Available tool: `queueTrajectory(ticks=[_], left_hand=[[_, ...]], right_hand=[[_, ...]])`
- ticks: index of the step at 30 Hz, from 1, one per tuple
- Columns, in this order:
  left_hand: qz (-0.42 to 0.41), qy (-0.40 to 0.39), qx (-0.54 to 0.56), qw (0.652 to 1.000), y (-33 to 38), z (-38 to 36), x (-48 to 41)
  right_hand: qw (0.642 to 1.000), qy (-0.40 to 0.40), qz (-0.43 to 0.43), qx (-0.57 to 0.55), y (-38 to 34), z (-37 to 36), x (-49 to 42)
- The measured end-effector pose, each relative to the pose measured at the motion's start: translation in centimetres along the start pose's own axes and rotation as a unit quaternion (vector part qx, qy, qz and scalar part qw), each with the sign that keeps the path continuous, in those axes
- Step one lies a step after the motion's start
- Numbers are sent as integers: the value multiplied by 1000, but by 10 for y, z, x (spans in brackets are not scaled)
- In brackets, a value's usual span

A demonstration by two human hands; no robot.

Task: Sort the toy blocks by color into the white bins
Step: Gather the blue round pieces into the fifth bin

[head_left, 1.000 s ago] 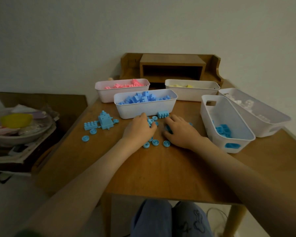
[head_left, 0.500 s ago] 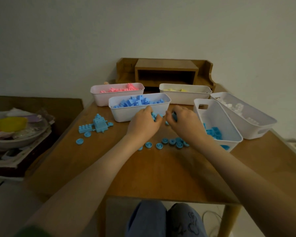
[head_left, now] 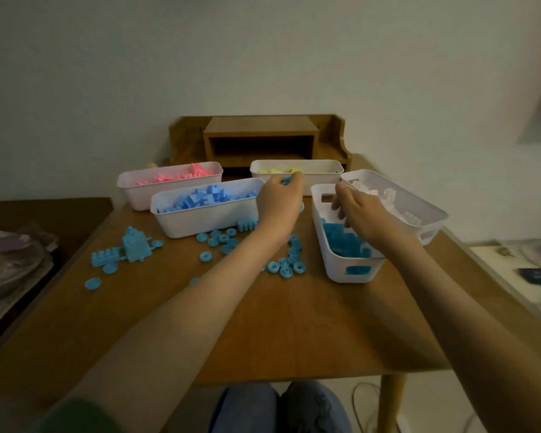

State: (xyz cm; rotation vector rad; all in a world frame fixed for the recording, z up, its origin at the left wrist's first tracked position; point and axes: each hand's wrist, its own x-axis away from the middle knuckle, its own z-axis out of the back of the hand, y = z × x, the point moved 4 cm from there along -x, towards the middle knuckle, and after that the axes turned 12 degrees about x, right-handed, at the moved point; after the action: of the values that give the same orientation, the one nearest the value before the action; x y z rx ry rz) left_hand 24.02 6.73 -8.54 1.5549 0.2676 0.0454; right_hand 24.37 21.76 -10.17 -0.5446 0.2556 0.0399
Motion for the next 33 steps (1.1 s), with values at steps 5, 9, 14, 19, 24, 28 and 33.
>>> queueTrajectory(ticks=[5, 9, 14, 19, 24, 28, 33], left_hand=[[73, 1, 57, 996, -2, -32, 2], [75, -23, 133, 988, 8, -59, 5], [52, -109, -24, 992, -6, -84, 0], [-35, -262, -327, 907, -19, -93, 7], [-147, -334, -390, 846, -19, -72, 11], [-160, -330, -401, 840, -30, -14, 12], [-72, -301, -559, 769, -61, 87, 26]], right_hand=[[990, 67, -4, -124, 7, 13, -4], [983, 102, -7, -155, 19, 20, -6], [981, 103, -9, -167, 30, 18, -3], [993, 70, 11, -89, 19, 20, 1], [998, 49, 23, 30, 10, 20, 1], [992, 64, 51, 96, -16, 11, 17], [960, -14, 228, 162, -75, -32, 66]])
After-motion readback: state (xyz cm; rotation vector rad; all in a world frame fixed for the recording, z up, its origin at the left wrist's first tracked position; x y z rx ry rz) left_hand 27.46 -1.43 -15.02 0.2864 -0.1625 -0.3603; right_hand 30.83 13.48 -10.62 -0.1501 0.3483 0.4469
